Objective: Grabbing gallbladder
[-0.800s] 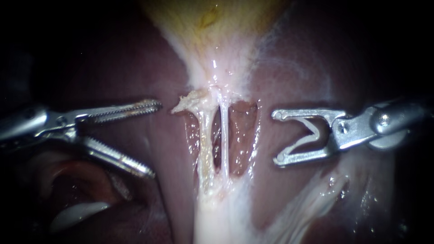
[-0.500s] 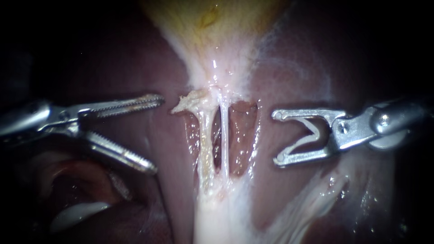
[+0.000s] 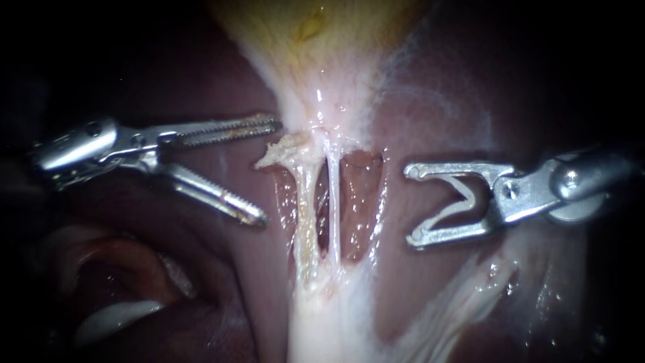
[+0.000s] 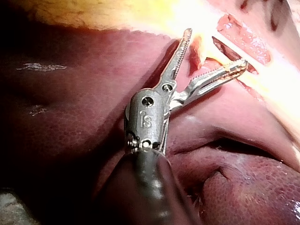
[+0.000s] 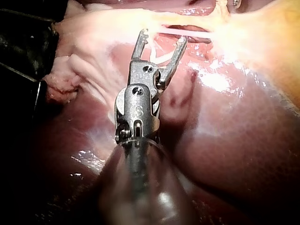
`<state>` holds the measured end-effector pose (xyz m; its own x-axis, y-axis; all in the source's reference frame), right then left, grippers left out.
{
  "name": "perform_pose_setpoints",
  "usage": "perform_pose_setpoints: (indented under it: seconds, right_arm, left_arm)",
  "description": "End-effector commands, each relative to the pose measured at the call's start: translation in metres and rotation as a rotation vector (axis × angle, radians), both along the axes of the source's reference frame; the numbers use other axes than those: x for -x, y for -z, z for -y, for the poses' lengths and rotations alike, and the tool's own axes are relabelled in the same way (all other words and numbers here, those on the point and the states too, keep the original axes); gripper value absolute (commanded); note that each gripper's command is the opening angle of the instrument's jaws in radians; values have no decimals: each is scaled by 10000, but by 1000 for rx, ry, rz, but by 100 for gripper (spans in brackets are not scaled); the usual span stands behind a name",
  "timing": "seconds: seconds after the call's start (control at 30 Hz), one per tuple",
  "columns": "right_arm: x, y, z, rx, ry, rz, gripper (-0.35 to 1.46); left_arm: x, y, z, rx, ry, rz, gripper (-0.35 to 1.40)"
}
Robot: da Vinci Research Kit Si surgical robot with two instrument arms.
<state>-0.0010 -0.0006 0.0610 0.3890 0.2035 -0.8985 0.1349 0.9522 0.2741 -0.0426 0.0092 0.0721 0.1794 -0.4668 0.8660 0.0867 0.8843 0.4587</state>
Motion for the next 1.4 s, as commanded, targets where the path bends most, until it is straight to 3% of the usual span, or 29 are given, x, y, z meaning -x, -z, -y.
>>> perform_pose_setpoints:
  seconds: [0.03, 0.3, 0.43, 0.53, 0.67, 0.97, 1.1, 1.4]
  right_arm:
    - [0, 0, 0, 0, 0, 0, 49]
    - [0, 0, 0, 0, 0, 0, 49]
    - [0, 0, 0, 0, 0, 0, 49]
    - [0, 0, 0, 0, 0, 0, 49]
    - [0, 1, 0, 0, 0, 0, 49]
    - [0, 1, 0, 0, 0, 0, 49]
    - [0, 1, 0, 0, 0, 0, 49]
    - [0, 1, 0, 0, 0, 0, 49]
  left_arm:
    - [1, -4, 0, 2, -1, -1, 88]
    - [0, -25, 0, 13, 2, -3, 74]
    - [-2, -32, -3, 26, -1, -7, 56]
    - [-4, -35, -5, 37, -9, -11, 32]
    - [-8, -37, -5, 37, -15, -18, -35]
    - [-20, -26, -3, 30, -31, -35, -35]
    - [-31, -7, -5, 28, -30, -35, -35]
    - [-55, 55, -11, 3, -13, -26, -35]
